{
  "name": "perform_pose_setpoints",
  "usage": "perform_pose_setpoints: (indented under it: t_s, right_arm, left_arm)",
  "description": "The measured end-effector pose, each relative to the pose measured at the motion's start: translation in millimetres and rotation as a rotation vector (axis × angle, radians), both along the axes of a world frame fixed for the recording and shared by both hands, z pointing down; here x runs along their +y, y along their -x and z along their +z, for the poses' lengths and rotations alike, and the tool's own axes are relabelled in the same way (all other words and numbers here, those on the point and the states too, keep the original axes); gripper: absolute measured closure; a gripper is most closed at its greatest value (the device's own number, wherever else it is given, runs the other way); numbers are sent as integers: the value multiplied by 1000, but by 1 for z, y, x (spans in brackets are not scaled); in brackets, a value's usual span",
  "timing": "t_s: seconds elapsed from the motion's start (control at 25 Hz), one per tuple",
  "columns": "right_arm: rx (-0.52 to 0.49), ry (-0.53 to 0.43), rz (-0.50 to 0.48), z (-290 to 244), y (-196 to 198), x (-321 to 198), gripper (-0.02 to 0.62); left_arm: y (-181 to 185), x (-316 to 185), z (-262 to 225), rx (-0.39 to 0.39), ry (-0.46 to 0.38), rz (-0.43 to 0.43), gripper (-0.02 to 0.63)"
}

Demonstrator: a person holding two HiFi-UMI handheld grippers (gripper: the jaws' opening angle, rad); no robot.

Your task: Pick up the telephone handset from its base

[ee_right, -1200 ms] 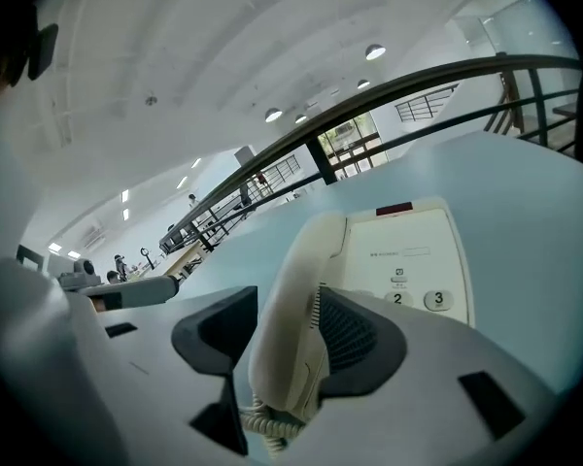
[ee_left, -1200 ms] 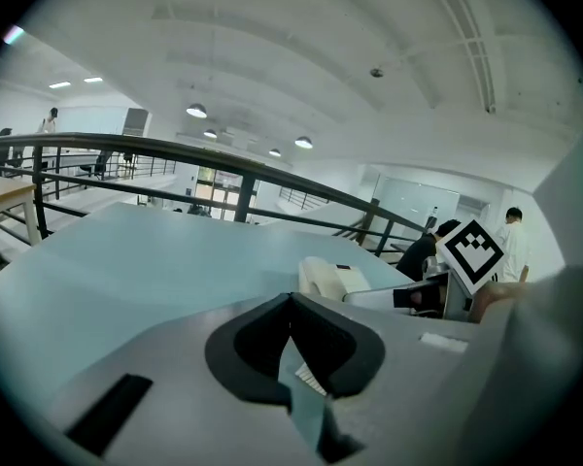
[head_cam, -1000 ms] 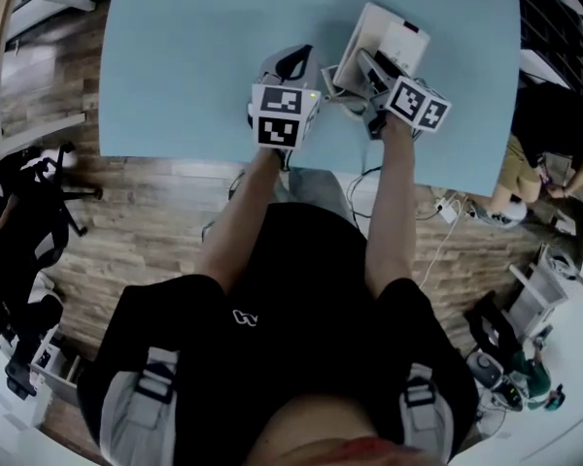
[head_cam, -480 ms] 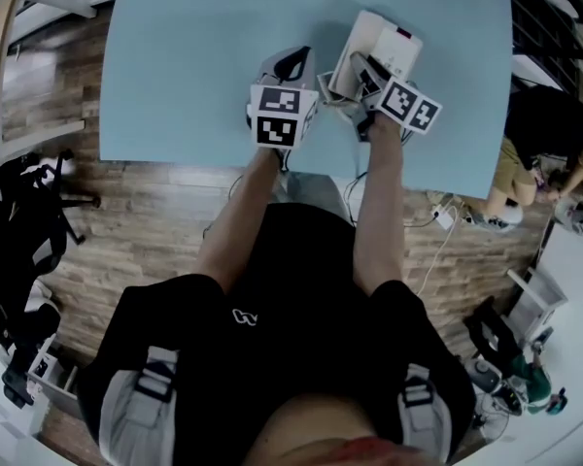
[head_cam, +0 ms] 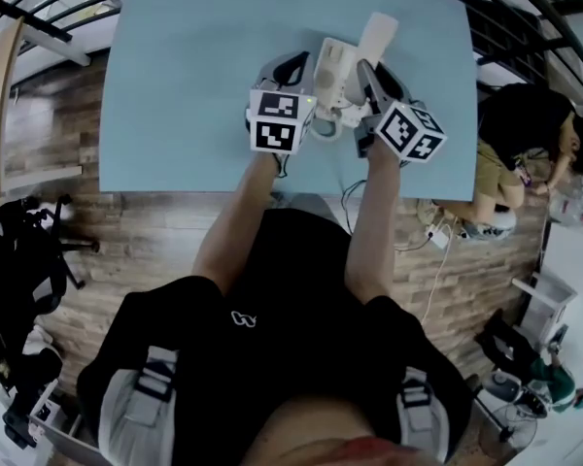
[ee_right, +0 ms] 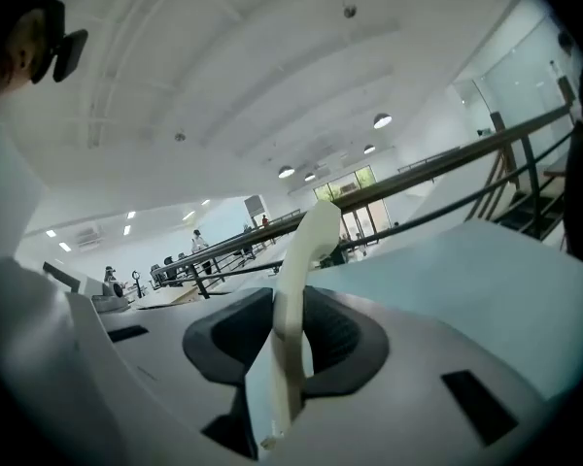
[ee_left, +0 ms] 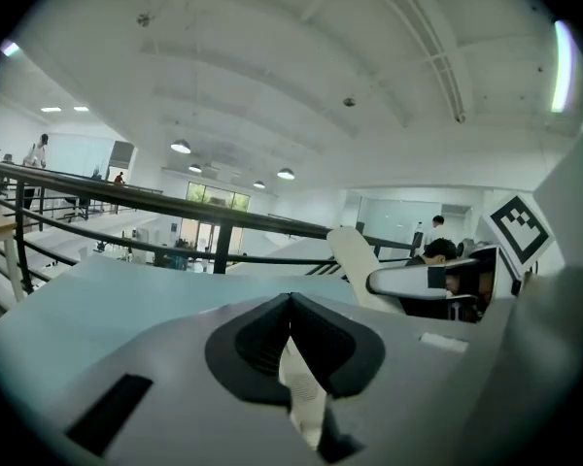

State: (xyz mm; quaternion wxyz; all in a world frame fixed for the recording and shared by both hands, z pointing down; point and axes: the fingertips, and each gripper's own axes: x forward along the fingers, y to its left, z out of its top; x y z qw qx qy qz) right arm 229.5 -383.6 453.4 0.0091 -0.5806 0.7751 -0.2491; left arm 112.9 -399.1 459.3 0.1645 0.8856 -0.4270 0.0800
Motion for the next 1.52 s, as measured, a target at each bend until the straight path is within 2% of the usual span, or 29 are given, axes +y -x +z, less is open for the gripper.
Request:
perform_pose_setpoints:
  t_s: [0.36, 0.6, 0.92, 1.52]
  right_arm:
    - [129, -270, 51, -114, -58, 39, 508]
    - [109, -371, 87, -149, -87, 55, 509]
    - [122, -383, 52, -148, -88, 58, 509]
    - [129, -406, 25, -156, -88, 55, 509]
  left_arm:
    - [-57, 13, -83, 44, -185, 62, 607]
    - [-69, 20, -113, 38, -250, 64, 606]
    - [-75, 23, -135, 45, -297, 43, 607]
    - [-69, 24, -146, 39, -328, 18, 607]
